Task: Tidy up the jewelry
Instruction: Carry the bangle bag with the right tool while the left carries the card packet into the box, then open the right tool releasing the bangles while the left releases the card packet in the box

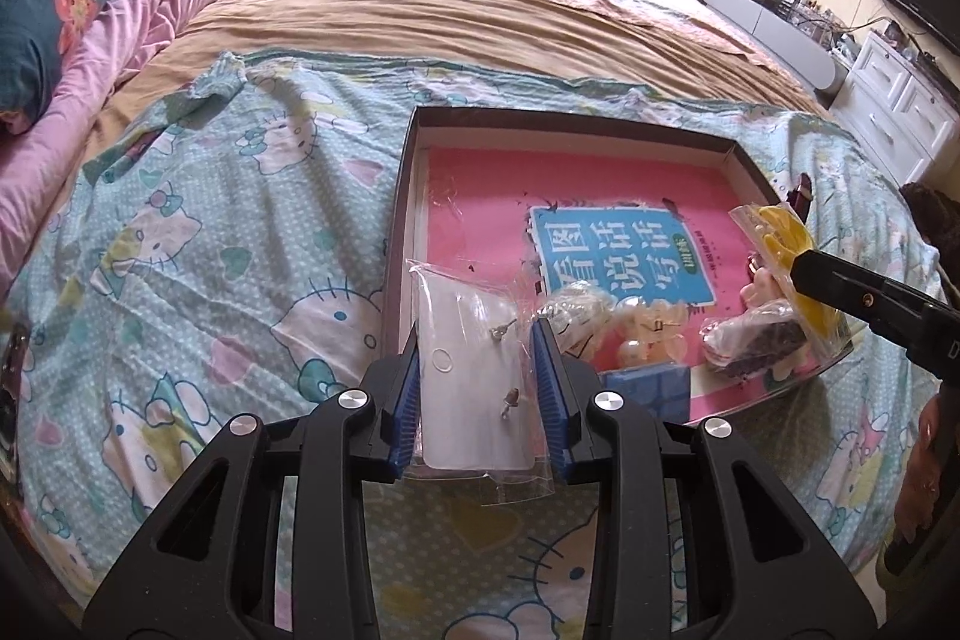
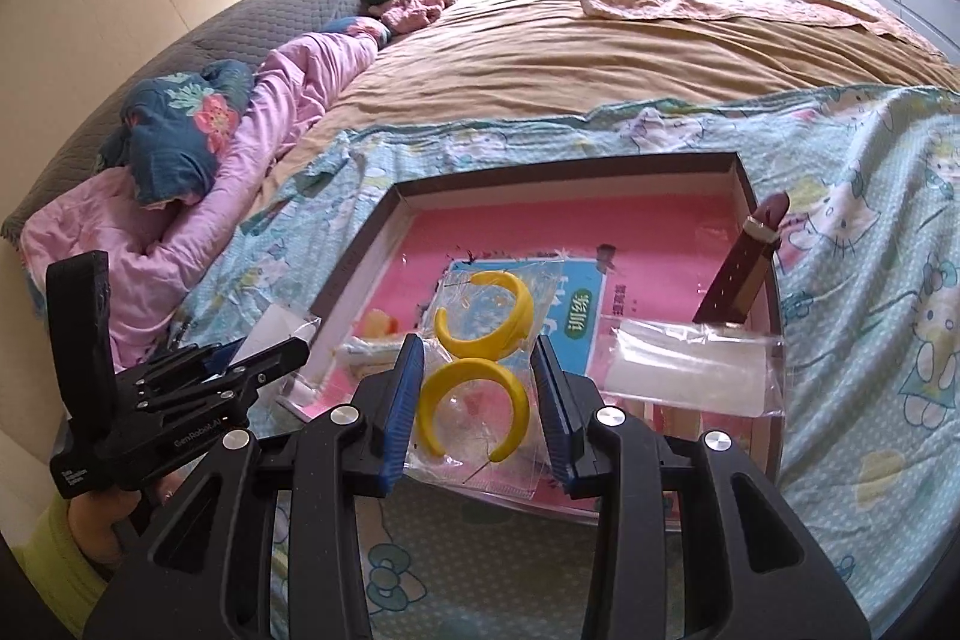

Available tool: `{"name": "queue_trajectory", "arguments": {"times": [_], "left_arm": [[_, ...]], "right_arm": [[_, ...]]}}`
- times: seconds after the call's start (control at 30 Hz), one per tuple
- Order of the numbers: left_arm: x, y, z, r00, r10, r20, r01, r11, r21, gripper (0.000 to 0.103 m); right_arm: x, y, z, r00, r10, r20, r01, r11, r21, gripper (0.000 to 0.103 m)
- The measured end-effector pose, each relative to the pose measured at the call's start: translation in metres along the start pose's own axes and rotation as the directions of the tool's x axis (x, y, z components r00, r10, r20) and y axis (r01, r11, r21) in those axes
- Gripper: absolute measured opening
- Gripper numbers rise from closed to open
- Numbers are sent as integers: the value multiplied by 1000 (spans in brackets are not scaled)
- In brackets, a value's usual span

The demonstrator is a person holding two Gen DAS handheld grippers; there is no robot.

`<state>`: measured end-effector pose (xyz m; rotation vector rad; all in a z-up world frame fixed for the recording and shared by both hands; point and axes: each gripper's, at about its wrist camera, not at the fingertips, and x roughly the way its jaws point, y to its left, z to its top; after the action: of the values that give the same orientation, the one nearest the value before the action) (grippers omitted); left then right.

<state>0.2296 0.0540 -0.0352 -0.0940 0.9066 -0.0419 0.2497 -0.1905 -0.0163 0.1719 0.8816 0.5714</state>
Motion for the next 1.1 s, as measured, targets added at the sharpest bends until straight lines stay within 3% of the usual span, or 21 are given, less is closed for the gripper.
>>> {"name": "queue_trajectory", "arguments": {"times": [0.77, 1.1], "left_arm": [[19, -3, -2, 999, -6, -33, 6, 1000, 5, 27], [19, -3, -2, 999, -6, -34, 6, 1000, 6, 27]], "right_arm": [[40, 18, -9, 996, -70, -59, 64, 994, -94, 37], [39, 19, -11, 996, -72, -61, 66, 993, -97, 44]]}}
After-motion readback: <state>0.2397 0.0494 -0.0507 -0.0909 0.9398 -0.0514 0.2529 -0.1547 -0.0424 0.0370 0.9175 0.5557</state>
